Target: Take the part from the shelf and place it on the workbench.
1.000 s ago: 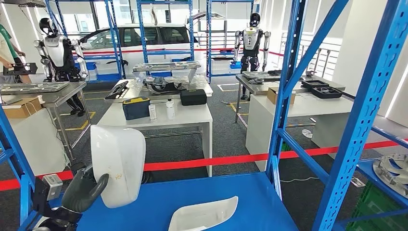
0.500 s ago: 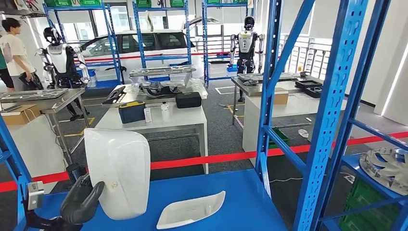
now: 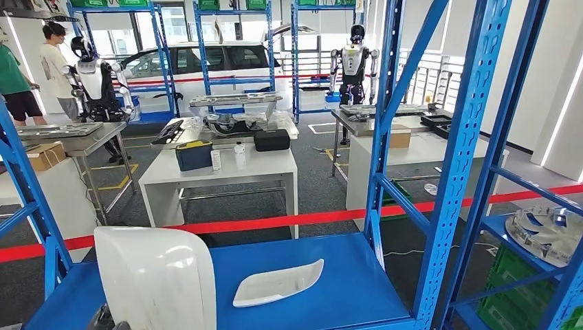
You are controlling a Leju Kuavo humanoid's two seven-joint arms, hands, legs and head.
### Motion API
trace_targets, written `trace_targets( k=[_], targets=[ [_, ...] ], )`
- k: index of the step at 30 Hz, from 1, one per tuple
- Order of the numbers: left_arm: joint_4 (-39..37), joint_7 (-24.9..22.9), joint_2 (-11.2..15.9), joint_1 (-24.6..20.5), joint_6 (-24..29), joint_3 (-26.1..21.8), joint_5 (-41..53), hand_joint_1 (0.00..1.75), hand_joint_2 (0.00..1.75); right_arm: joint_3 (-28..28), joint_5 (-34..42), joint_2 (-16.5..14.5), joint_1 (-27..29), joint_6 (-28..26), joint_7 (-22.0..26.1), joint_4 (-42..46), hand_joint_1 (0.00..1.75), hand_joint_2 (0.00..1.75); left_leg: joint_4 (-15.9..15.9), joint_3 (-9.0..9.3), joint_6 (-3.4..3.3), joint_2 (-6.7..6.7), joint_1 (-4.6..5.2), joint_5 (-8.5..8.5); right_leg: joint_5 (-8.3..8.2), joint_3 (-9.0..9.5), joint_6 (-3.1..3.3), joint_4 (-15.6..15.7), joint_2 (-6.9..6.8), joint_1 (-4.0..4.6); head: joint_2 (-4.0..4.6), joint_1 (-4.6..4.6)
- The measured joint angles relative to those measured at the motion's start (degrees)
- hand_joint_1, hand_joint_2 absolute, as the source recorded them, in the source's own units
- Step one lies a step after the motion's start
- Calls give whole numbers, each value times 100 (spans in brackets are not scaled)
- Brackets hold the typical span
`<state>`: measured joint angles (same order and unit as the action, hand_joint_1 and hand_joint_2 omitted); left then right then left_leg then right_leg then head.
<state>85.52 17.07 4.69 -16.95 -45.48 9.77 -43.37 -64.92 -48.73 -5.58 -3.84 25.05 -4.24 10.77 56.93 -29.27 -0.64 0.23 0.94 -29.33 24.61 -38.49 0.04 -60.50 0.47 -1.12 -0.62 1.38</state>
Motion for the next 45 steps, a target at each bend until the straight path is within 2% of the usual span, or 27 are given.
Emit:
trace_targets(
  k=[2,4,5,7,9,11,14,16,18,19,20,22,23,24,25,27,28,30,32,34,35,36,38,40,42,43,45],
  targets=[
    [253,244,-10,332,-14,20,188,175,175,-3,-28,-9,19,18,9,-1,0,0,-47,-84,-66,23,-21,142,517,-122,-27,-429,-7,-3,0,-2],
    [492,389,3,658,-13,22,371,175,175,-4,-69,-9,27,46,-5,-2,0,0,-23,-241,-93,31,-18,259,1011,-247,-51,-1108,-13,5,0,-4],
    [592,420,12,797,-11,22,457,175,175,-4,-93,-5,27,54,-17,-2,0,0,4,-334,-93,36,-16,309,1063,-242,-59,-1341,-13,9,0,-4],
    [749,468,32,1008,0,22,639,175,175,-4,-125,5,26,54,-32,-2,0,0,85,-535,-75,39,-19,397,842,17,-59,-1280,-14,14,0,-5],
    [863,565,67,1150,14,22,883,175,175,-4,-127,15,15,52,-24,-2,0,0,199,-720,-33,31,-19,469,706,582,-36,-566,-14,23,-1,-6],
    [941,684,119,1243,23,23,1151,175,175,-4,-136,19,1,52,-21,-2,0,0,276,-805,32,25,-14,529,781,937,19,-22,-8,49,-1,0],
    [992,822,196,1307,49,32,1431,175,175,-5,-145,15,-9,52,-34,-2,0,0,282,-828,140,15,-36,616,738,899,132,86,-19,68,2,10],
    [1002,888,261,1334,53,38,1531,175,175,-20,-99,7,-19,52,-39,-2,0,0,460,-934,208,-4,-57,347,602,788,211,105,-45,56,1,15],
    [1001,920,316,1345,71,43,1585,175,175,-49,-72,3,-23,52,-55,-2,0,0,1023,-1088,263,-14,-89,-246,462,634,253,109,-63,53,0,22],
    [999,929,328,1346,93,45,1609,175,175,-61,-78,3,-21,53,-57,-2,0,0,1371,-1140,285,-14,-105,-475,391,547,257,107,-71,55,-1,26],
    [996,939,338,1348,126,49,1632,175,175,-66,-91,3,-20,53,-54,-2,0,0,1672,-1160,304,-14,-118,-585,318,460,252,105,-78,57,-1,27],
    [993,993,376,1360,200,55,1673,175,175,-72,-110,3,-18,53,-13,-2,0,0,1850,-999,323,-14,-146,-413,163,268,230,99,-92,58,-1,29],
    [994,1028,405,1368,230,56,1684,175,175,-75,-114,3,-18,52,10,-2,0,0,1674,-787,327,-14,-161,-241,85,176,212,97,-94,57,-1,28],
    [995,1059,437,1373,250,56,1692,175,175,-79,-115,2,-19,53,30,-2,0,0,1340,-493,327,-15,-178,-125,11,94,190,94,-95,56,-1,27],
    [1000,1079,463,1375,261,54,1699,175,175,-82,-115,2,-19,53,43,-1,0,0,903,-153,325,-18,-180,-133,-53,33,159,91,-92,58,-2,27],
    [1018,1106,507,1381,272,50,1709,175,175,-90,-116,1,-18,54,50,0,0,0,226,282,274,-31,-148,-297,-177,-16,85,102,-90,55,-2,28],
    [1027,1114,529,1387,273,48,1712,175,175,-92,-120,-1,-17,53,49,1,0,0,70,346,226,-36,-113,-348,-242,-21,42,124,-89,42,-2,28],
    [1033,1126,562,1404,274,46,1712,175,175,-93,-162,-9,-5,54,36,-1,0,0,22,264,100,-20,-74,-252,-330,-43,-36,155,-86,-2,0,32],
    [1036,1140,575,1435,290,43,1725,175,175,-91,-251,-26,19,56,11,-4,0,0,11,133,-13,4,-63,-108,2,-146,-75,-69,-80,-21,1,25],
    [1042,1192,592,1525,322,23,1752,175,175,-88,-324,-45,34,67,10,-7,0,0,19,-36,-79,18,-47,33,669,-297,-68,-705,-78,-5,0,15],
    [1045,1236,609,1599,335,3,1762,175,175,-87,-341,-51,36,71,23,-8,0,0,27,-119,-96,26,-33,101,888,-342,-55,-1058,-77,10,-1,14],
    [1049,1282,628,1685,342,-23,1766,175,175,-86,-351,-52,34,72,34,-8,0,0,39,-213,-103,36,-20,173,965,-339,-35,-1339,-74,33,-1,13],
    [1056,1348,658,1827,340,-80,1775,175,175,-81,-385,-49,31,61,22,-8,0,0,87,-424,-101,48,-4,313,729,-100,20,-1425,-68,90,-2,9],
    [1067,1358,666,1895,339,-126,1829,175,175,-67,-432,-37,29,53,-9,-8,0,0,161,-636,-79,40,3,433,547,492,88,-824,-61,148,-3,4],
    [1102,1348,665,1948,346,-168,1903,175,175,-46,-455,-20,11,54,14,-8,0,0,220,-751,-31,40,14,528,720,1047,133,-46,-58,187,-3,6],
    [1127,1345,663,1979,350,-190,1927,175,175,-37,-458,-14,2,55,34,-8,0,0,230,-774,-1,47,13,576,815,1174,148,180,-55,201,-3,8],
    [1174,1347,662,2036,352,-241,1947,175,175,-22,-460,-13,2,57,56,-9,0,0,224,-802,64,49,0,663,764,1139,181,279,-63,201,-3,10]
  ],
)
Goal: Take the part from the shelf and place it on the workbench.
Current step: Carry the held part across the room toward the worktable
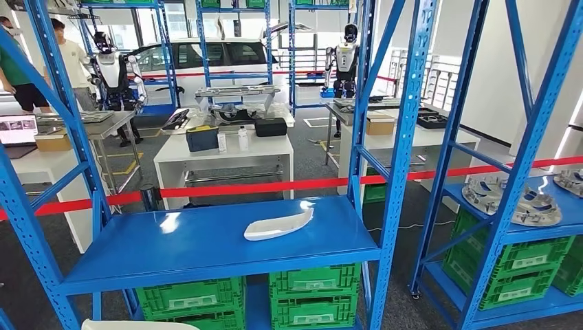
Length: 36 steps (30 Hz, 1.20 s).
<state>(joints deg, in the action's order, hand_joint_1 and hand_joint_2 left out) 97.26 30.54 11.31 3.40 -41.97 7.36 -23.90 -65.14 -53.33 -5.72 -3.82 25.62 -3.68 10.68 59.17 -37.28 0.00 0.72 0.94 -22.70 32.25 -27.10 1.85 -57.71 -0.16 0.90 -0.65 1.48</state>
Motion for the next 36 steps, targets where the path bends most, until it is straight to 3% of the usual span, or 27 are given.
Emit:
trace_targets(
  k=[1,2,5,6,7,8,9,10,12,13,14,16,17,19,21,22,23,25,27,28,29,31,32,33,36],
  targets=[
    [20,-1,0,24,0,-23,1,175,175,8,0,0,2,-1,-1,-1,0,0,35,-38,37,-17,-9,-58,-67,-51,27,16,-11,-11,1,2],
    [36,-2,2,45,0,-49,1,175,175,16,-1,2,6,-2,-3,-1,0,0,152,-92,79,-36,-20,-230,-142,-119,57,33,-29,-24,1,4],
    [58,-9,4,78,0,-104,-1,175,175,33,-2,11,4,-3,0,-2,0,0,1027,-267,208,-63,-85,-1049,-359,-370,96,38,-63,-40,1,14],
    [59,-17,3,87,-2,-113,-8,175,175,36,-2,12,2,-3,0,-2,0,0,1326,-278,240,-62,-108,-1143,-434,-469,89,30,-67,-41,2,16],
    [59,-38,3,94,-16,-121,-36,175,175,40,-4,12,1,-2,-4,-2,0,0,1515,-241,264,-62,-130,-1092,-510,-577,78,18,-71,-42,1,15],
    [57,-81,3,95,-52,-128,-104,175,175,46,-9,12,0,-2,-13,-2,0,0,1527,-122,281,-62,-151,-933,-587,-690,62,4,-74,-44,1,16],
    [53,-141,3,88,-101,-132,-203,175,175,52,-18,12,-2,-2,-24,-2,0,0,1354,91,291,-62,-169,-768,-665,-797,41,-13,-76,-47,1,16],
    [51,-205,3,73,-154,-133,-314,175,175,60,-29,12,-5,-2,-33,-1,0,0,997,406,294,-65,-185,-716,-738,-889,17,-32,-75,-48,0,16],
    [50,-301,3,42,-236,-140,-497,175,175,70,-49,11,-13,-3,-32,0,0,0,119,1051,252,-73,-172,-890,-868,-992,-41,-61,-68,-48,-1,13],
    [49,-330,4,28,-264,-147,-559,175,175,72,-55,10,-17,-3,-25,1,0,0,-169,1226,209,-81,-153,-998,-929,-1013,-70,-63,-64,-55,-1,14],
    [45,-353,5,18,-292,-156,-608,175,175,73,-59,9,-18,-3,-17,1,0,0,-297,1275,154,-84,-124,-1028,-991,-1024,-100,-53,-60,-67,-1,13],
    [21,-412,5,-8,-336,-167,-684,175,175,75,-57,4,-13,-3,-10,-1,0,0,-293,1177,40,-74,-99,-927,-1052,-1064,-165,-52,-45,-103,1,16],
    [4,-441,4,-27,-349,-170,-699,175,175,75,-53,-3,-8,-3,-9,-2,0,0,-290,1119,-16,-62,-95,-865,-948,-1108,-195,-124,-33,-115,2,13],
    [-32,-481,-1,-71,-362,-171,-707,175,175,75,-39,-24,-3,3,-7,-5,0,0,-287,961,-102,-37,-94,-725,-412,-1271,-230,-604,-13,-131,4,7],
    [-63,-493,-6,-90,-363,-172,-693,175,175,75,-26,-39,-8,11,-5,-8,0,0,-268,781,-133,-29,-74,-583,108,-1438,-239,-1353,-11,-128,4,1],
    [-79,-493,-9,-92,-362,-173,-680,175,175,75,-19,-40,-10,14,-2,-8,0,0,-245,677,-133,-25,-65,-511,167,-1449,-235,-1628,-10,-126,4,1],
    [-89,-488,-13,-92,-361,-175,-661,175,175,75,-11,-40,-11,13,5,-8,0,0,-212,565,-127,-23,-60,-444,83,-1375,-227,-1727,-9,-122,4,-1],
    [-88,-473,-36,-80,-360,-193,-604,175,175,75,21,-40,-13,4,35,-8,0,0,-124,326,-98,-25,-62,-326,-214,-944,-207,-1365,-7,-117,4,-2],
    [-48,-478,-79,-67,-363,-224,-550,175,175,75,60,-40,-27,-3,55,-8,0,0,-39,140,-40,-24,-55,-237,-176,-359,-180,-563,3,-100,4,-4],
    [-31,-492,-102,-72,-367,-235,-532,175,175,75,73,-42,-33,-3,49,-8,0,0,-16,91,-6,-20,-54,-192,-96,-180,-164,-267,10,-90,4,-4],
    [-22,-507,-121,-84,-370,-241,-520,175,175,75,81,-43,-38,-3,30,-8,0,0,-8,60,28,-16,-53,-144,-23,-104,-146,-97,17,-76,4,-2],
    [-42,-512,-144,-111,-372,-249,-508,175,175,73,106,-55,-34,-3,-3,-9,0,0,-15,29,96,-18,-63,-66,-87,-174,-80,-57,9,-77,4,1],
    [-60,-498,-147,-118,-371,-264,-504,175,175,69,124,-62,-35,-3,-12,-9,0,0,31,-12,130,-25,-68,-130,-137,-222,-35,-52,-1,-81,4,4],
    [-79,-481,-148,-124,-370,-285,-502,175,175,65,145,-69,-36,-4,-17,-10,0,0,168,-69,164,-33,-76,-298,-197,-279,14,-45,-13,-89,4,8],
    [-126,-486,-164,-141,-347,-333,-498,175,175,52,168,-77,-39,-4,-68,-10,0,0,1096,-275,235,-44,-106,-1066,-368,-477,84,-47,-32,-69,4,20]
  ],
)
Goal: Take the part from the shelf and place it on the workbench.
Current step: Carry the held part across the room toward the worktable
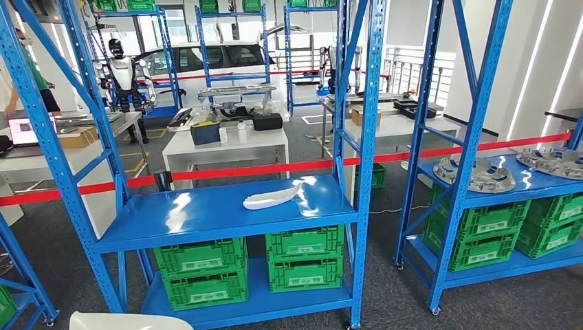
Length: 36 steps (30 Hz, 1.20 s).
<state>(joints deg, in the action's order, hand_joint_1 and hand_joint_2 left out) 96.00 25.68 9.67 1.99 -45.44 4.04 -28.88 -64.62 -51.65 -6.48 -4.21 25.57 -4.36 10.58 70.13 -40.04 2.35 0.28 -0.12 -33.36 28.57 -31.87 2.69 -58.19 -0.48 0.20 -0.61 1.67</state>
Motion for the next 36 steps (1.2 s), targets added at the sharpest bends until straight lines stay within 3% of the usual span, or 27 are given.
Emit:
trace_targets(
  k=[1,3,5,7,9,11,12,13,15,16,17,18,20,21,23,24,26,27,29,31,32,33,34,36],
  targets=[
    [-12,-20,-16,-2,18,-2,7,175,175,-1,-1,-1,0,1,-17,0,0,0,273,-18,7,0,-3,-99,-59,-77,2,-3,-4,12,0,0],
    [-25,-46,-59,-5,48,-2,35,175,175,-3,5,-1,-1,1,-25,0,0,0,338,170,-18,-2,-2,69,-187,-241,-2,-14,-12,37,0,-1],
    [-18,-52,-91,-11,59,-3,63,175,175,-13,17,-9,-2,0,-4,0,0,0,-288,686,-102,-6,20,307,-311,-384,-15,-24,-13,58,-1,-2],
    [4,-57,-110,-26,61,-11,75,175,175,-25,24,-22,-2,0,22,0,0,0,-1074,1214,-185,-8,65,256,-422,-466,-54,-21,-17,59,-1,-3],
    [22,-77,-128,-43,70,-19,85,175,175,-32,23,-32,0,0,42,0,0,0,-1423,1376,-239,-8,115,204,-539,-497,-116,17,-24,32,-1,-2],
    [31,-105,-164,-51,96,-22,110,175,175,-34,24,-40,1,0,59,0,0,0,-1502,1318,-301,9,108,330,-530,-537,-181,17,-14,13,-1,-3],
    [44,-117,-187,-51,109,-24,123,175,175,-35,25,-46,3,0,68,0,0,0,-1532,1274,-337,22,91,404,-378,-588,-212,-91,0,11,-1,-4],
    [60,-123,-210,-52,115,-25,128,175,175,-36,27,-49,4,2,71,0,0,0,-1545,1225,-365,34,73,470,-129,-665,-245,-311,14,2,-1,-5],
    [90,-153,-248,-49,119,-28,130,175,175,-36,33,-53,9,5,70,0,0,0,-1513,1068,-395,44,68,586,423,-854,-306,-1036,29,-29,0,-8],
    [96,-186,-265,-47,119,-28,128,175,175,-37,43,-52,10,7,68,0,0,0,-1486,975,-392,47,63,640,553,-909,-335,-1374,30,-46,0,-8],
    [95,-229,-282,-48,119,-28,127,175,175,-39,55,-52,9,7,70,0,0,0,-1449,874,-380,49,53,692,551,-899,-362,-1580,30,-62,0,-8],
    [93,-268,-296,-51,118,-28,125,175,175,-46,70,-51,9,5,79,0,0,0,-1400,766,-358,51,36,737,431,-795,-390,-1588,30,-79,0,-9],
    [85,-306,-310,-60,118,-28,116,175,175,-76,106,-52,5,2,134,0,0,0,-1265,540,-294,49,-8,811,176,-322,-451,-1059,31,-124,0,-9],
    [84,-304,-310,-63,118,-28,108,175,175,-96,121,-59,-1,0,168,0,0,0,-1185,436,-256,46,-20,840,196,-39,-464,-655,39,-132,-1,-13],
    [82,-288,-303,-65,115,-29,90,175,175,-123,138,-72,1,0,225,-1,0,0,-1077,332,-179,42,-10,890,340,272,-403,-171,60,-131,-1,-4],
    [81,-276,-298,-67,112,-28,82,175,175,-129,139,-78,7,0,238,-1,0,0,-1061,316,-141,41,-3,924,383,297,-346,-111,69,-115,-1,2],
    [71,-257,-291,-67,107,-28,74,175,175,-133,134,-78,22,0,252,-1,0,0,-1053,296,-69,35,-15,975,322,213,-230,-135,57,-111,0,10],
    [63,-254,-286,-64,105,-28,74,175,175,-134,131,-78,21,0,252,-1,0,0,-1006,253,-37,30,-28,901,267,154,-174,-140,47,-108,0,11],
    [49,-250,-277,-62,104,-28,74,175,175,-137,127,-75,19,0,252,-1,0,0,-644,121,10,13,-43,450,138,2,-81,-135,26,-104,0,18],
    [34,-250,-273,-62,104,-28,74,175,175,-140,127,-73,20,0,252,-1,0,0,35,1,29,4,-43,-90,-7,-176,-45,-137,19,-74,-3,22],
    [27,-251,-271,-61,104,-28,74,175,175,-142,127,-73,21,0,252,-1,0,0,330,-9,24,2,-42,-194,-85,-268,-38,-138,14,-52,-4,24],
    [19,-251,-271,-60,104,-28,74,175,175,-143,127,-73,22,0,252,-1,0,0,491,45,5,0,-40,-159,-167,-368,-33,-140,9,-27,-4,25],
    [13,-251,-270,-60,104,-28,74,175,175,-145,127,-73,22,0,252,-1,0,0,468,185,-29,-3,-35,-20,-251,-470,-31,-141,4,-1,-4,26],
    [10,-251,-269,-64,104,-28,74,175,175,-148,127,-74,20,0,253,0,0,0,-126,734,-142,-8,0,190,-411,-646,-34,-142,4,37,-4,25]
  ],
)
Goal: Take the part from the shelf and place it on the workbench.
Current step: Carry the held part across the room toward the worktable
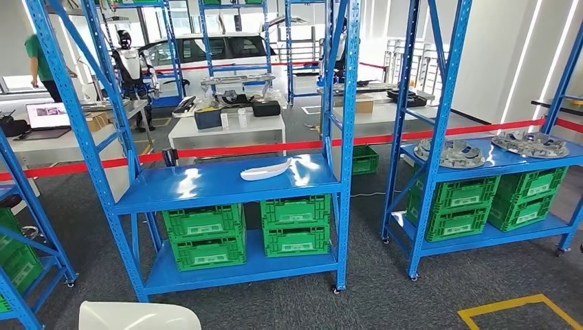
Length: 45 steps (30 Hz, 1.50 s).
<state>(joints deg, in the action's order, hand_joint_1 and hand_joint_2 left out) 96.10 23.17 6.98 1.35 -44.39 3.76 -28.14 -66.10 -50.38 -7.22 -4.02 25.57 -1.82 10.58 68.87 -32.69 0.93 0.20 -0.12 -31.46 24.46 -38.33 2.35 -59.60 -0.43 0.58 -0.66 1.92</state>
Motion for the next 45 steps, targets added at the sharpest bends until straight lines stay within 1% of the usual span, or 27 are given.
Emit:
trace_targets(
  k=[2,3,5,6,7,10,11,12,14,15,17,19,21,22,25,26,27,29,30,31,33,34,37,39,42,43,45],
  targets=[
    [16,4,0,-11,-1,0,-1,175,175,-3,0,-1,4,0,3,-1,0,0,-878,614,-89,0,61,-138,-143,-85,-34,15,-2,8,-1,-6],
    [24,6,1,-18,-2,0,-1,175,175,-5,0,-1,5,0,3,-1,0,0,-1161,777,-114,-1,96,-224,-213,-93,-64,36,-6,-10,-1,-4],
    [27,7,4,-25,-2,0,-2,175,175,-8,-1,-1,12,0,0,-2,0,0,-1321,778,-155,4,134,-153,-336,-102,-142,89,-9,-57,0,0],
    [25,4,6,-31,-2,0,-1,175,175,-10,-1,-1,15,0,-3,-2,0,0,-1352,733,-200,14,134,-75,-292,-129,-178,70,1,-73,2,6],
    [22,2,7,-33,-2,0,0,175,175,-11,-1,-3,22,0,-8,-2,0,0,-1372,668,-244,25,124,14,-123,-172,-208,-22,15,-80,3,2],
    [16,0,6,-33,-2,0,1,175,175,-13,-2,-7,36,14,-16,-4,0,0,-1362,388,-302,45,107,267,794,-343,-272,-906,38,-100,5,-9],
    [12,0,6,-31,-2,0,1,175,175,-13,-3,-4,35,17,-16,-4,0,0,-1341,280,-295,52,105,348,925,-366,-292,-1257,38,-108,6,-9],
    [4,3,6,-30,-1,0,1,175,175,-13,-9,1,32,14,-17,-4,0,0,-1310,160,-282,60,100,428,878,-338,-310,-1498,38,-114,5,-11],
    [-10,24,6,-21,10,0,8,175,175,-12,-37,14,27,5,-19,-4,0,0,-1210,-118,-238,68,74,570,540,-54,-344,-1484,37,-130,5,-13],
    [-8,43,6,-7,20,-2,16,175,175,-12,-52,19,22,2,-19,-4,0,0,-1134,-256,-203,67,59,626,482,248,-362,-1175,40,-144,4,-16],
    [22,84,7,35,38,-19,31,175,175,-13,-68,22,11,0,-27,-4,0,0,-970,-456,-129,67,48,700,717,876,-345,-350,55,-144,4,-19],
    [47,102,5,51,40,-30,38,175,175,-12,-74,22,6,0,-67,-4,0,0,-892,-518,-64,68,50,767,942,1115,-268,48,65,-116,4,-18],
    [34,102,0,45,36,-27,68,175,175,-12,-69,21,8,0,-89,-4,0,0,-883,-547,4,60,30,806,861,1030,-164,38,38,-109,8,-14],
    [24,101,-3,43,36,-26,93,175,175,-14,-64,21,4,0,-85,-4,0,0,-817,-588,38,48,16,686,790,968,-114,43,21,-111,8,-11],
    [3,84,-14,22,138,-26,233,175,175,-23,-51,24,-6,0,3,-4,0,0,-137,-736,121,21,-9,-141,581,724,-28,55,-5,-108,7,3],
    [-2,67,-27,11,251,-30,334,175,175,-23,-53,25,-5,0,65,-4,0,0,184,-764,137,20,-12,-306,519,636,-20,54,-9,-102,7,7],
    [-13,34,-48,-1,411,-37,436,175,175,-23,-61,24,-4,0,136,-4,0,0,463,-769,142,19,-13,-294,450,541,-21,51,-16,-95,7,9],
    [-65,-45,-107,-33,780,-77,539,175,175,-22,-101,21,-2,0,252,-4,0,0,659,-625,124,27,-12,61,300,335,-24,43,-68,-77,5,14],
    [-94,-76,-135,-55,931,-104,524,175,175,-21,-126,19,1,0,289,-4,0,0,481,-423,99,55,-9,238,229,249,-30,40,-100,-66,5,13],
    [-116,-91,-160,-77,1034,-137,490,175,175,-20,-149,17,7,0,308,-4,0,0,95,-108,67,140,3,252,169,190,-42,35,-135,-53,4,13],
    [-132,-90,-199,-124,1115,-187,404,175,175,-19,-170,10,26,-1,312,-4,0,0,-835,533,-3,313,49,-5,75,149,-93,27,-207,-36,4,8],
    [-136,-89,-217,-141,1125,-211,365,175,175,-19,-173,7,32,-1,304,-4,0,0,-1145,714,-36,354,79,-129,36,154,-127,30,-260,-44,4,6],
    [-160,-91,-255,-150,1133,-272,315,175,175,-17,-175,-4,29,0,289,-4,0,0,-1320,707,-153,220,107,-67,14,149,-235,-9,-340,-94,4,3],
    [-176,-97,-282,-152,1135,-293,310,175,175,-17,-175,-17,33,13,287,-4,0,0,-1337,635,-235,117,93,38,321,-12,-289,-420,-175,-104,4,-1],
    [-206,-114,-323,-134,1174,-305,339,175,175,-17,-176,-26,48,57,312,-4,0,0,-1295,482,-272,-55,111,139,890,-354,-295,-1428,1,-91,4,-3],
    [-213,-116,-331,-119,1196,-309,357,175,175,-17,-176,-25,51,58,322,-4,0,0,-1268,439,-268,-121,116,164,909,-342,-281,-1520,15,-79,4,-3],
    [-215,-112,-338,-94,1231,-321,389,175,175,-17,-180,-24,50,51,331,-4,0,0,-1195,363,-254,-253,119,194,678,-2,-232,-1072,80,-56,4,-4]
  ],
)
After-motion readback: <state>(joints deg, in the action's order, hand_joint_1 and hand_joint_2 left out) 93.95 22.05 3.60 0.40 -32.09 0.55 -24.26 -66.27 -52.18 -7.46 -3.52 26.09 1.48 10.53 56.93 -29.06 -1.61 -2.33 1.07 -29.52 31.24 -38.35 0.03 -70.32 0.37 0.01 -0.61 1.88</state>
